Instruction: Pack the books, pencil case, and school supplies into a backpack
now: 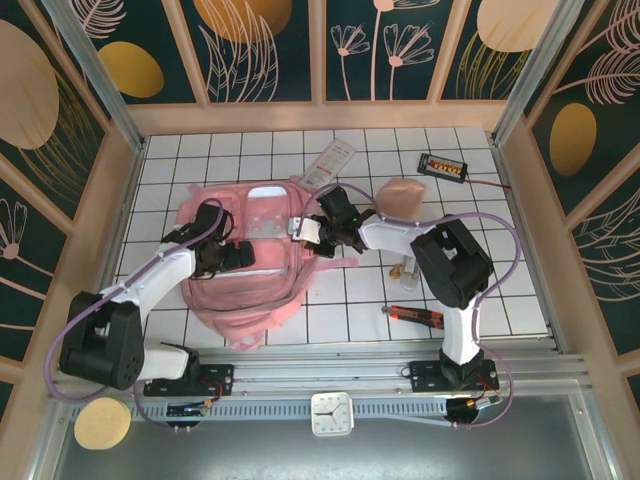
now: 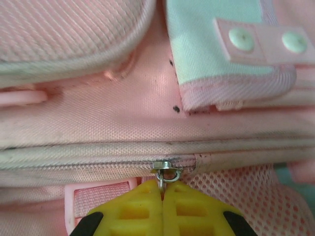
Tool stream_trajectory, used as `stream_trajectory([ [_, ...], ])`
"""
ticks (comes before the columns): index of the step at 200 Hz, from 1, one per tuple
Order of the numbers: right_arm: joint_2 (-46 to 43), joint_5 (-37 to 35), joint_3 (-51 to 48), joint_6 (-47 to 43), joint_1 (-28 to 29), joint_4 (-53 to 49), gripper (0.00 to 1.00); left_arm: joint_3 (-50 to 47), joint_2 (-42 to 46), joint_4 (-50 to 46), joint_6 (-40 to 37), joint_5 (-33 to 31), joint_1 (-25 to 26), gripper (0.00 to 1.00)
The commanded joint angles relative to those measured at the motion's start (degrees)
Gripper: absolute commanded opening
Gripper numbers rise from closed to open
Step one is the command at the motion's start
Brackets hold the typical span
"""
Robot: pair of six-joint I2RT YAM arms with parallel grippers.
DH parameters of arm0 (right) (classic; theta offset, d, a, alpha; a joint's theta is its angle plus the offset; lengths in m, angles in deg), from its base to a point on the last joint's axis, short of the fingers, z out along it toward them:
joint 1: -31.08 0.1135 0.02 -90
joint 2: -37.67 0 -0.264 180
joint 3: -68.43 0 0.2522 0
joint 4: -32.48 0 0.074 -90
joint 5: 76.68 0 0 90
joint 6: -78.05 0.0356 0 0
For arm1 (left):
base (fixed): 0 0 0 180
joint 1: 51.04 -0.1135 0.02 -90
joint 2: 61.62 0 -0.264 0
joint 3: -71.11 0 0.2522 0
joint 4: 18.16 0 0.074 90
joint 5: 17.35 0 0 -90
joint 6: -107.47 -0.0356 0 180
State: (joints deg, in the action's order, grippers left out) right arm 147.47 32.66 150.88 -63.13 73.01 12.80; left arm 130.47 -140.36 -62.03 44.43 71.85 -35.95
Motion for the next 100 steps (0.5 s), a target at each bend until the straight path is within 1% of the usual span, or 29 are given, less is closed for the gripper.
stream_trajectory([
  [1, -5.02, 5.28, -1.74, 5.42, 1.90, -5.41, 0.05, 3.30, -3.71, 3.93, -2.93, -0.74, -0.51, 0.98],
  [15, -5.26, 5.25, -2.24, 5.22, 0.31, -4.98, 0.05, 4.60, -5.58, 4.60, -3.37, -0.07, -0.55, 0.98],
  [28, -3.94, 5.01, -1.04, 3.90, -0.94, -6.40, 0.00, 5.62, -6.95, 4.87, -3.66, 0.80, -0.51, 0.98],
  [41, -2.63, 5.09, 0.35, 3.44, -1.65, -7.61, 0.00, 6.07, -7.48, 4.92, -3.67, 1.98, -0.54, 0.97],
  [65, -1.76, 4.74, 1.34, 6.88, -3.05, -5.62, 0.00, 5.88, -5.81, 7.04, -5.15, 6.08, -0.55, 0.97],
  [81, -0.57, 1.65, 3.30, 8.97, -4.10, -5.42, 0.00, 6.90, -4.09, 6.08, -6.86, 5.30, -0.57, 0.98],
  [100, 0.80, -0.25, 6.77, 11.26, -5.93, -6.33, 0.00, 9.77, -4.89, 0.87, -7.88, 3.72, -0.52, 0.99],
])
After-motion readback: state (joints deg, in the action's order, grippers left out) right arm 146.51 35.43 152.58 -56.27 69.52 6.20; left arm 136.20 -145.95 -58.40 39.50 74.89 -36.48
